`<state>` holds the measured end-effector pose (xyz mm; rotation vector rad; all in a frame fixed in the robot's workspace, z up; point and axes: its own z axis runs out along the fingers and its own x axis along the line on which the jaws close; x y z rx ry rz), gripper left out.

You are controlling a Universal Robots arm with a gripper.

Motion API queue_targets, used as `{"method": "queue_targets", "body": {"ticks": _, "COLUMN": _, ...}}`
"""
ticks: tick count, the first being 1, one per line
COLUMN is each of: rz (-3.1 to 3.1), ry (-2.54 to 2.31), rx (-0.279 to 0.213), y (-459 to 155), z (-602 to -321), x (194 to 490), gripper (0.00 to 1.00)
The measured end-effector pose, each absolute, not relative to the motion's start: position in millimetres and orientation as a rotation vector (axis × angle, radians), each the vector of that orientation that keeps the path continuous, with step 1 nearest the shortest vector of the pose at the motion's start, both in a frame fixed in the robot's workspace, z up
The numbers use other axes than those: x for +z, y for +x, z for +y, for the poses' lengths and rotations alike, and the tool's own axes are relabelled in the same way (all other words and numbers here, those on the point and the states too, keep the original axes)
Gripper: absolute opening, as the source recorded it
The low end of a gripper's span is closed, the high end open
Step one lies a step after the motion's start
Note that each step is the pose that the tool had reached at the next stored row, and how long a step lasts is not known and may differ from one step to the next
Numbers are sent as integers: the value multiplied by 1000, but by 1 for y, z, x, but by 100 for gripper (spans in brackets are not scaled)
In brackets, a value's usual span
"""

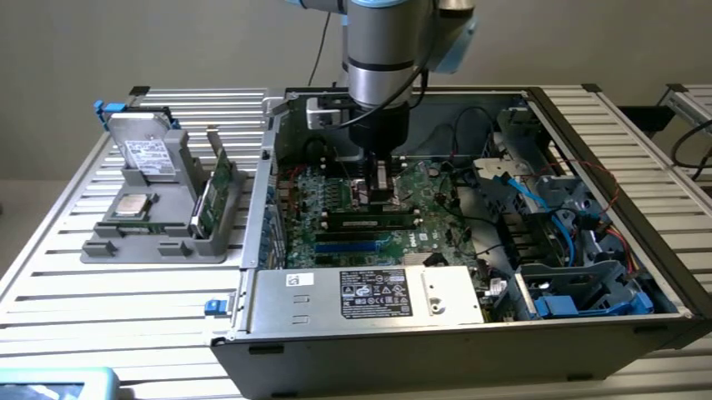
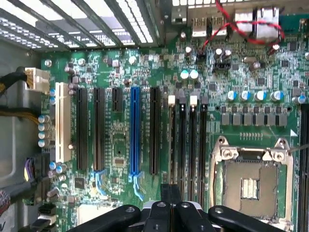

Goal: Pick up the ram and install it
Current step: 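Press down the ram until it locks into place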

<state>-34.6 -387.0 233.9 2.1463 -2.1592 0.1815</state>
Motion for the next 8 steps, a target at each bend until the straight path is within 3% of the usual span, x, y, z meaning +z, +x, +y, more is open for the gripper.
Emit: {"method": "queue_targets", "body": {"ticks": 8, "rz": -2151, "ry": 2140, "rx": 163, "y": -49, "z": -387, "x": 233, "gripper": 11}}
